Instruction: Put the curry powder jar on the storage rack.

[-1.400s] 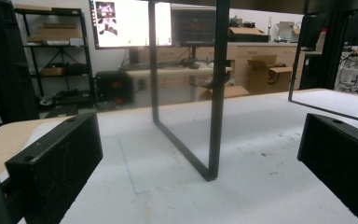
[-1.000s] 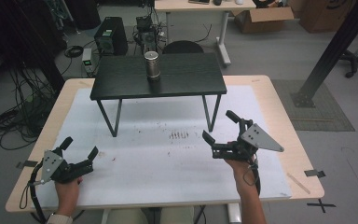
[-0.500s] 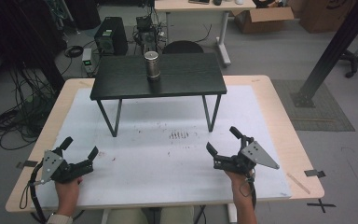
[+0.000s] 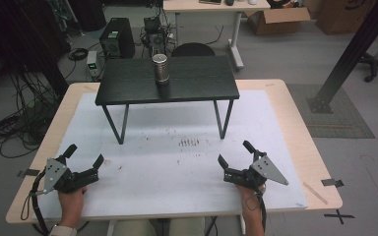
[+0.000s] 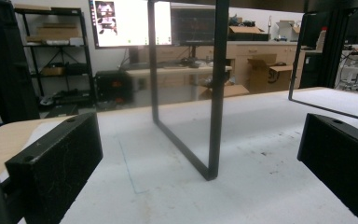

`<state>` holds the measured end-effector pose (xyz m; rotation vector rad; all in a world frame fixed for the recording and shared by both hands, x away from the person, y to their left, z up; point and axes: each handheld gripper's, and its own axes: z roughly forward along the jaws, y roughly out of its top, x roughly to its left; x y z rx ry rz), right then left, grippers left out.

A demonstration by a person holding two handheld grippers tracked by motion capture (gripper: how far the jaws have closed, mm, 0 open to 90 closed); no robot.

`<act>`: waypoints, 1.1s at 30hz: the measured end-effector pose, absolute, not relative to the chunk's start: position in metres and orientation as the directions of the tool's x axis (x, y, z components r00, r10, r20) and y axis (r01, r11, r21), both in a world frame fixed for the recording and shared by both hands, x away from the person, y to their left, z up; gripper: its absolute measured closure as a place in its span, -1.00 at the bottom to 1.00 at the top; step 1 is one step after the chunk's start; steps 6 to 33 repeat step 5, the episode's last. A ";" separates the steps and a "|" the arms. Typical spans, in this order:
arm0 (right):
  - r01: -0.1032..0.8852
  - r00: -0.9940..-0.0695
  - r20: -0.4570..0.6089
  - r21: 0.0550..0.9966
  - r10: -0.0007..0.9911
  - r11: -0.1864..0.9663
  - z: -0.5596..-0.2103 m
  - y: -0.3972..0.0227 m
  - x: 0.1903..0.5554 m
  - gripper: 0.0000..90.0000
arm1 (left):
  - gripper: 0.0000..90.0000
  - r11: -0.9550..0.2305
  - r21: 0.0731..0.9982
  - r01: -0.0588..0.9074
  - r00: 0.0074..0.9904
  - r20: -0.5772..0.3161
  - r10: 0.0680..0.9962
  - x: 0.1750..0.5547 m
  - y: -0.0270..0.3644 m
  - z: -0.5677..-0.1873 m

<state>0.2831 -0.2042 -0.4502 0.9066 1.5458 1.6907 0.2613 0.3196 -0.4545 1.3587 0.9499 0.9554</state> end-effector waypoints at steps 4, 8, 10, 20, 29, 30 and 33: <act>-0.026 -0.517 0.040 0.998 0.855 -0.062 -0.455 -0.203 0.282 -1.00 | -1.00 -0.007 1.000 0.000 0.338 0.007 0.941 0.261 0.319 -0.454; -0.028 -0.513 0.036 0.998 0.857 -0.059 -0.455 -0.203 0.282 -1.00 | -0.99 -0.008 1.000 0.002 0.337 0.007 0.941 0.261 0.319 -0.455; -0.028 -0.513 0.036 0.998 0.857 -0.059 -0.455 -0.203 0.282 -1.00 | -0.99 -0.008 1.000 0.002 0.337 0.007 0.941 0.261 0.319 -0.455; -0.028 -0.513 0.036 0.998 0.857 -0.059 -0.455 -0.203 0.282 -1.00 | -0.99 -0.008 1.000 0.002 0.337 0.007 0.941 0.261 0.319 -0.455; -0.028 -0.513 0.036 0.998 0.857 -0.059 -0.455 -0.203 0.282 -1.00 | -0.99 -0.008 1.000 0.002 0.337 0.007 0.941 0.261 0.319 -0.455; -0.028 -0.513 0.036 0.998 0.857 -0.059 -0.455 -0.203 0.282 -1.00 | -0.99 -0.008 1.000 0.002 0.337 0.007 0.941 0.261 0.319 -0.455; -0.028 -0.513 0.036 0.998 0.857 -0.059 -0.455 -0.203 0.282 -1.00 | -0.99 -0.008 1.000 0.002 0.337 0.007 0.941 0.261 0.319 -0.455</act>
